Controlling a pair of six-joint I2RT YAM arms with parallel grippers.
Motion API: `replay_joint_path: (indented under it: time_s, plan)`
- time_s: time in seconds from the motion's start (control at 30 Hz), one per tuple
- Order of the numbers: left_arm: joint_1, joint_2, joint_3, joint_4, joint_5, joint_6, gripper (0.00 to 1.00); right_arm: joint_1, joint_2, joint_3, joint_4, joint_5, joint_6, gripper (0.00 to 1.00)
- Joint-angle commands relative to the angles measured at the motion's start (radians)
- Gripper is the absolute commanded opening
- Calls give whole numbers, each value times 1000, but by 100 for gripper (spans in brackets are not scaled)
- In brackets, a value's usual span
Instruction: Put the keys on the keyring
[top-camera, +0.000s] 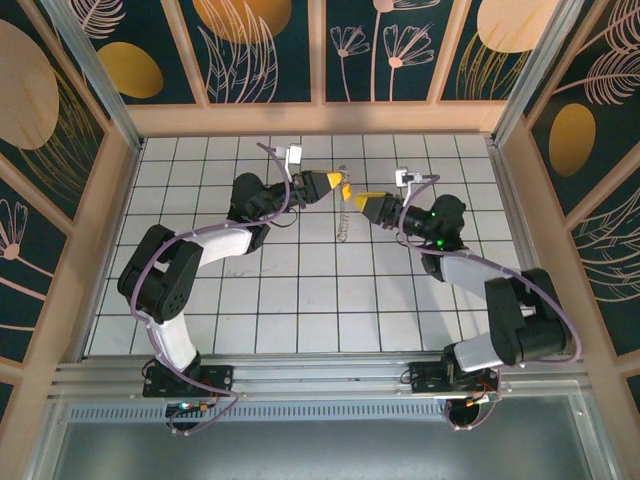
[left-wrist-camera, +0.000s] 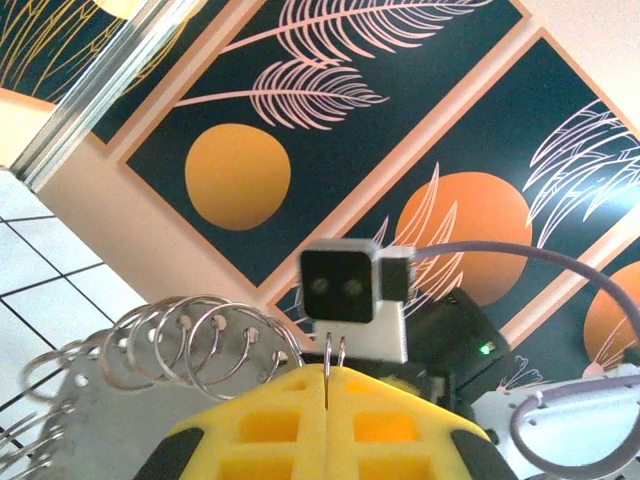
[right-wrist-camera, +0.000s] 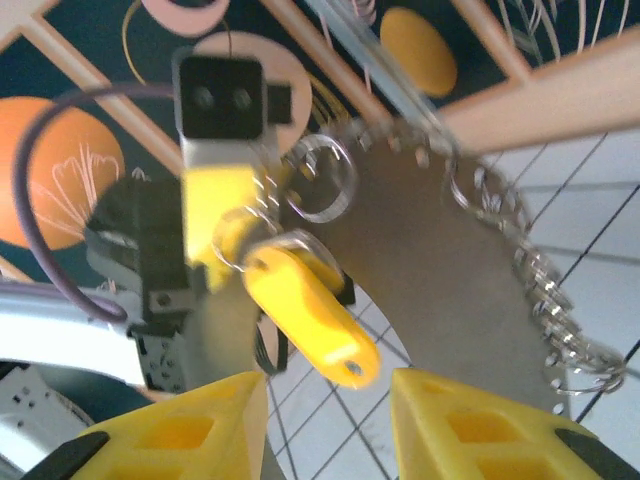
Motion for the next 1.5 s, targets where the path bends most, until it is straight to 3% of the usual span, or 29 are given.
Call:
replay_joint_path:
  time_s: [0.0, 0.17, 0.6, 0.87, 1.17, 1.47]
  plan:
    - [-6, -48, -15, 63, -40, 1, 0, 0, -85, 6, -11, 122, -21, 38]
    - [-17, -66, -30, 62, -66, -16, 0, 8, -91, 58, 38, 224, 28, 39]
    - [-42, -37, -31, 115, -115, -106, 0, 57, 109, 148, 289, 206, 172, 39]
    - [-45, -22, -26, 124, -123, -116, 0, 86, 117, 137, 285, 208, 156, 38]
    - [-46, -18, -25, 128, -125, -116, 0, 96, 135, 146, 292, 202, 158, 28]
    - [-48, -13, -26, 121, -123, -111, 0, 106, 143, 157, 278, 206, 147, 28]
